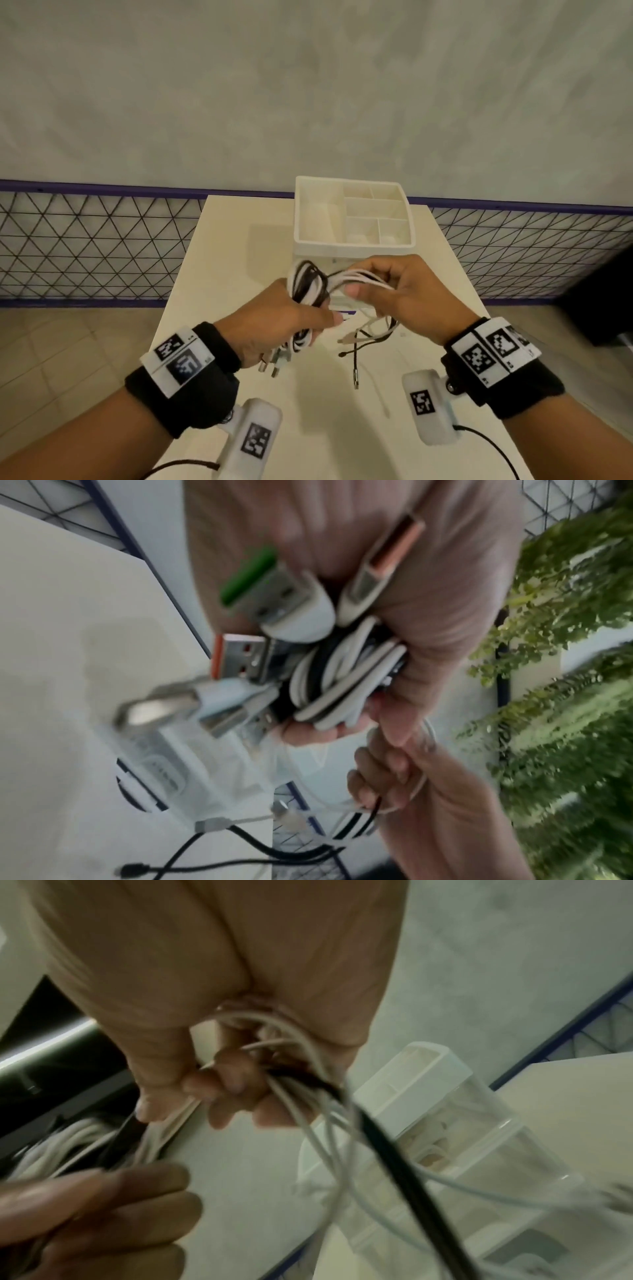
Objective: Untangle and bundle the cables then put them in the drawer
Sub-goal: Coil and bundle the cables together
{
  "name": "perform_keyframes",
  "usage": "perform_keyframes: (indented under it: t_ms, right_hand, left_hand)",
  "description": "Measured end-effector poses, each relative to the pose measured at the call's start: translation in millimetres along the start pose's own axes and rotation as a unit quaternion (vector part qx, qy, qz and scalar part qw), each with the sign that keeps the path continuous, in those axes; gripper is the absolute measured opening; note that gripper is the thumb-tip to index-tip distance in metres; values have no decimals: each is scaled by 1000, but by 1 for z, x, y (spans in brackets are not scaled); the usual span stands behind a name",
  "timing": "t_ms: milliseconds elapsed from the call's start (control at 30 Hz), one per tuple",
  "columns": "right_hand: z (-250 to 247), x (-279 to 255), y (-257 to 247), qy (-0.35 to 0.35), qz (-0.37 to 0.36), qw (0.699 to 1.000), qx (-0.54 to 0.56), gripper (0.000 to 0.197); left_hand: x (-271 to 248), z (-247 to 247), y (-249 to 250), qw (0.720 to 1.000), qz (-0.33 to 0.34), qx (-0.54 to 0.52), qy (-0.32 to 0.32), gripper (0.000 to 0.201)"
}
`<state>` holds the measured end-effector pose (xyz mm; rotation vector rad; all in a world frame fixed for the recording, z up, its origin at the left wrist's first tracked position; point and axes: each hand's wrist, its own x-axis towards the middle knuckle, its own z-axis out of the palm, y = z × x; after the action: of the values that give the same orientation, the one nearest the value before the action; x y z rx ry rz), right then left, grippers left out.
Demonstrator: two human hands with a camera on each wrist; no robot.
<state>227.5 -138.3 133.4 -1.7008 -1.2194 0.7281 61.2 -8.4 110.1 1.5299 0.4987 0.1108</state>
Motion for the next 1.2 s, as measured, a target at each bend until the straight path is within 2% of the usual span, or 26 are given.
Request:
perform_keyframes:
  t_ms: [33, 133, 200, 267, 300, 367, 400, 467, 500, 567, 600, 700, 800, 900, 933, 1000, 1067, 1133, 1200]
  right_hand:
    - [-5, -1, 3, 8, 9, 1000, 14, 9]
    - [-1, 1, 14, 89, 21, 994, 61, 29]
    - [19, 2, 16, 110, -26, 994, 8, 22]
    - [39, 0, 11, 74, -92, 990, -76, 19]
    - [43, -2, 9, 49, -98, 991, -83, 23]
    - [44, -6, 3, 4, -67, 998, -11, 36]
    - [41, -7, 1, -12, -48, 998, 40, 45]
    - [35, -5, 1, 11, -37, 996, 78, 67]
    - [33, -3, 1, 36, -52, 997, 54, 62]
    - [30, 1, 3, 71, -97, 993, -3, 33]
    - [28, 2, 5, 77, -108, 991, -20, 28]
    - [28, 5, 10, 111, -139, 979, -104, 29]
    - [43, 5, 8, 126, -203, 953, -187, 25]
    - [61, 4, 9, 125, -230, 929, -263, 29]
    - [64, 4, 10, 113, -219, 925, -290, 34]
    - [66, 2, 13, 80, -194, 923, -324, 46]
    - [62, 0, 20, 67, -192, 935, -292, 50]
    - [57, -4, 27, 85, -188, 962, -181, 52]
    - [53, -9, 32, 96, -147, 981, -77, 53]
  left_hand:
    - [-1, -4, 1, 999, 16, -40, 11, 20]
    - [1, -7, 0, 985, 44, -156, 50, 18]
    - [6, 1, -4, 974, 54, -210, 69, 18]
    - [9, 11, -3, 964, 59, -246, 88, 12]
    - [9, 14, -2, 958, 63, -261, 98, 18]
    - [10, 13, -2, 951, 66, -280, 114, 31]
    - [11, 10, -2, 950, 67, -279, 122, 26]
    - [10, 2, -2, 949, 64, -285, 122, 18]
    - [9, -1, -3, 949, 60, -287, 114, 21]
    - [6, -5, -3, 953, 59, -281, 97, 28]
    - [4, -7, -2, 954, 63, -279, 91, 29]
    - [0, -6, 5, 963, 68, -245, 86, 20]
    - [3, 10, 11, 964, 61, -235, 107, 34]
    - [8, 23, 13, 944, 11, -299, 135, 52]
    - [10, 25, 13, 936, 1, -318, 151, 52]
    - [12, 26, 12, 920, 6, -344, 186, 39]
    - [14, 23, 13, 905, 21, -367, 212, 28]
    - [16, 16, 14, 881, 21, -423, 209, 26]
    - [17, 7, 13, 864, 4, -468, 186, 15]
